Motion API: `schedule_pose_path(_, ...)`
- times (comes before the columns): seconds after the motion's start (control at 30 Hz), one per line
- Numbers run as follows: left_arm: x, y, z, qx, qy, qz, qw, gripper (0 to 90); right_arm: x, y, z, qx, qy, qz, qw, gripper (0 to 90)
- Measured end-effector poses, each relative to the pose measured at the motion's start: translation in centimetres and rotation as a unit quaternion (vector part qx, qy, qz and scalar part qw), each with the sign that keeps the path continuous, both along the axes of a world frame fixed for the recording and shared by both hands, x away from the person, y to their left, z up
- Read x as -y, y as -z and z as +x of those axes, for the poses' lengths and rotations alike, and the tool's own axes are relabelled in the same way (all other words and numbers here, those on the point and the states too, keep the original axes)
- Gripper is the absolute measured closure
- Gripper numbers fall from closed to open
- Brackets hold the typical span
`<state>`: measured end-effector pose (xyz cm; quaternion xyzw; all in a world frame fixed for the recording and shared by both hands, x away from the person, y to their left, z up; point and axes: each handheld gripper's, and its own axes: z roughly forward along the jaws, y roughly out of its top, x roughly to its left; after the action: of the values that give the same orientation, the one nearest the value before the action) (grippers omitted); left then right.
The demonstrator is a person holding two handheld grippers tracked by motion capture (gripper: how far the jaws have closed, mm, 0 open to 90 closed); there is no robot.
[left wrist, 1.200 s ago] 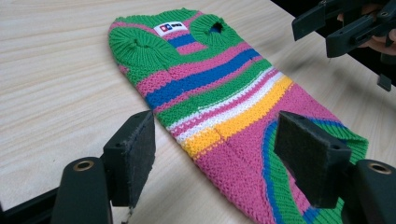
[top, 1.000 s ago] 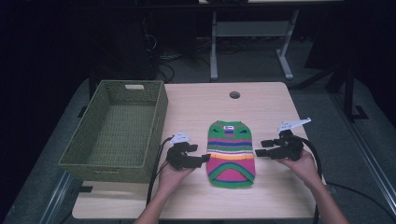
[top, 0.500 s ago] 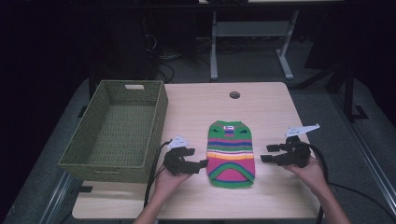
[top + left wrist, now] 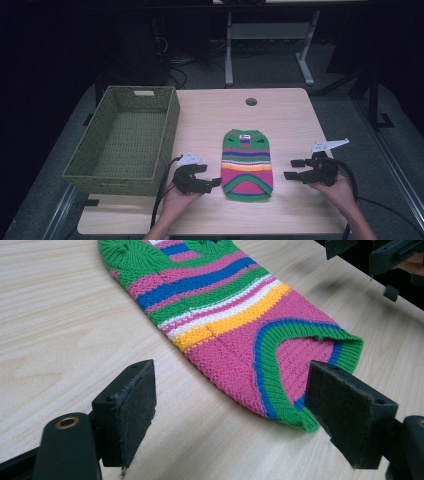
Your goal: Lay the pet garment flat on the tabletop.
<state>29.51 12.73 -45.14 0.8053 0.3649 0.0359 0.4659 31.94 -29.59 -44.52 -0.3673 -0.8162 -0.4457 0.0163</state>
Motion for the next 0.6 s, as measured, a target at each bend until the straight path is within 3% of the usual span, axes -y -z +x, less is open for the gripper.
schedule_pose_path(0.6, -0.6, 0.3, -1.3, -0.001, 0.003, 0.004, 1.0000, 20.0, 1.1, 0.6, -1.7, 0.002, 0.009, 0.004, 1.0000, 27.0)
